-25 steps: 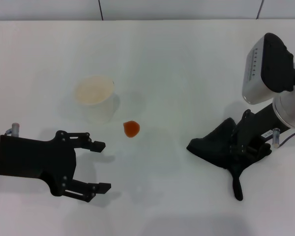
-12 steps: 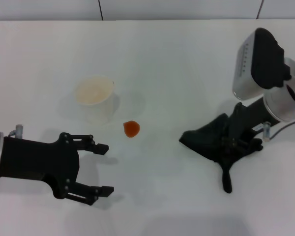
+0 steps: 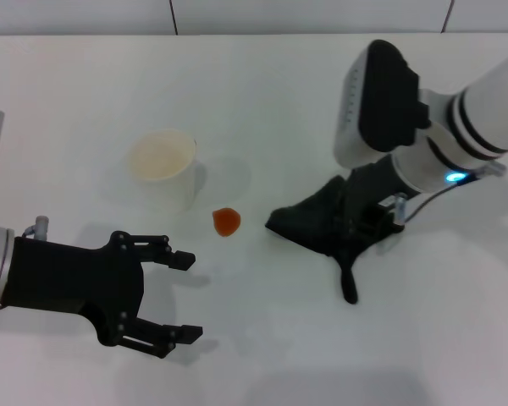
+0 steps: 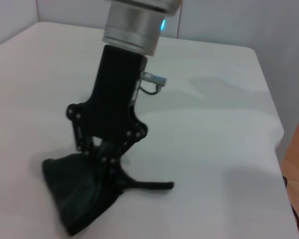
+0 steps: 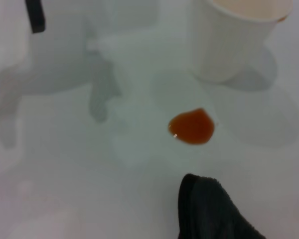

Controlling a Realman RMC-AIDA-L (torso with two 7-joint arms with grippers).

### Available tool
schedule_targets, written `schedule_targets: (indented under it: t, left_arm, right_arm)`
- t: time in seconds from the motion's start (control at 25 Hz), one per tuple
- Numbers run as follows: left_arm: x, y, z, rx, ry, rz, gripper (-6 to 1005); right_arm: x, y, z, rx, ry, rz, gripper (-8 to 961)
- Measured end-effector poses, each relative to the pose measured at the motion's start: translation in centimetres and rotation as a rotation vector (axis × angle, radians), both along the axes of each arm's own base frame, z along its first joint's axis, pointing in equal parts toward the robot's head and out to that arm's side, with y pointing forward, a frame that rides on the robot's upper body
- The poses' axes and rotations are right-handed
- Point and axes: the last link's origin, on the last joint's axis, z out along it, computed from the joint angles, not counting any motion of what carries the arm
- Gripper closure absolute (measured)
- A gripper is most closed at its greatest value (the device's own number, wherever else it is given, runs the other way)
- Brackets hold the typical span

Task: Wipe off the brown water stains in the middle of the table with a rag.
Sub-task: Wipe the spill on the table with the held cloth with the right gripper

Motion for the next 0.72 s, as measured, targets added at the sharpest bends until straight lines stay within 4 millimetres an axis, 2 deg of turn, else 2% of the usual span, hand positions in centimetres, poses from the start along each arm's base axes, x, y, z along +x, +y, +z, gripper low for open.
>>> schedule_targets:
  t: [0.48, 0.72]
  left_arm:
    - [0.0, 0.0, 0.0, 0.002, -0.004, -0.003, 107]
    - [0.0, -0.1, 0.1, 0.006, -0.011, -0.001, 107]
  right_arm:
    - [-2.1, 2.0, -1.6, 0.074, 0.065, -0.015, 883]
    - [-2.7, 1.5, -2.6, 0.040, 0.084, -0.011, 882]
